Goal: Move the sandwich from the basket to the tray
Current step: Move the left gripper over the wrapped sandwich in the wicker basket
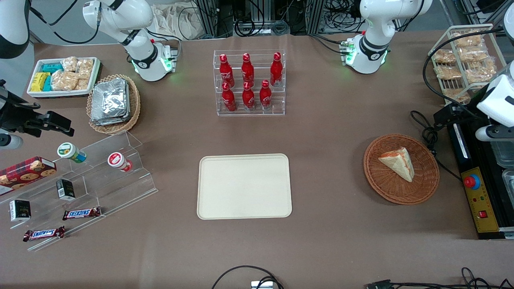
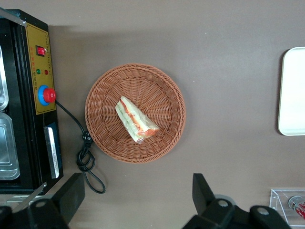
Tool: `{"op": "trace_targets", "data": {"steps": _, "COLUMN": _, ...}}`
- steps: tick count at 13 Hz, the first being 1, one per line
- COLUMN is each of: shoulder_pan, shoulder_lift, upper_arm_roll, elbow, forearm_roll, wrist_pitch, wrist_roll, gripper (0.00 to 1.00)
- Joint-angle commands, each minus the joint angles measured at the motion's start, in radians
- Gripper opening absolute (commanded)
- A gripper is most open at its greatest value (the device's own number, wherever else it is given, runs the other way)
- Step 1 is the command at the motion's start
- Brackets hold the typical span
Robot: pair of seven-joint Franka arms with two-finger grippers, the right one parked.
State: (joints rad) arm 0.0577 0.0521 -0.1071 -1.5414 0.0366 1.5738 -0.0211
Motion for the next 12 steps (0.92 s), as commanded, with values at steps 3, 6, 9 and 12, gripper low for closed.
{"op": "trace_targets", "data": {"steps": 3, "shoulder_pan": -0.007, "shoulder_lift": 0.006, "upper_arm_roll": -0.005, "elbow": 0.012, "forearm_roll": 0.002, "wrist_pitch": -0.005, "wrist_roll": -0.017, "gripper": 1.0}}
{"op": "trace_targets", "data": {"steps": 6, "shoulder_pan": -0.004, "shoulder_lift": 0.018, "upper_arm_roll": -0.003, "elbow": -0.031, "forearm_roll": 0.008, "wrist_pitch": 0.005, "wrist_roll": -0.025, "gripper": 1.0}}
{"op": "trace_targets", "data": {"steps": 9, "shoulder_pan": 0.004, "shoulder_lift": 0.006, "upper_arm_roll": 0.003, "elbow": -0.155, "forearm_roll": -0.001, "wrist_pitch": 0.112, "wrist_roll": -0.155, "gripper": 1.0}}
{"op": "trace_targets", "data": {"steps": 12, "shoulder_pan": 0.023, "shoulder_lift": -0.034, "upper_arm_roll": 0.003, "elbow": -0.322, "forearm_roll": -0.001, "wrist_pitch": 0.251, "wrist_roll": -0.259, "gripper": 1.0}}
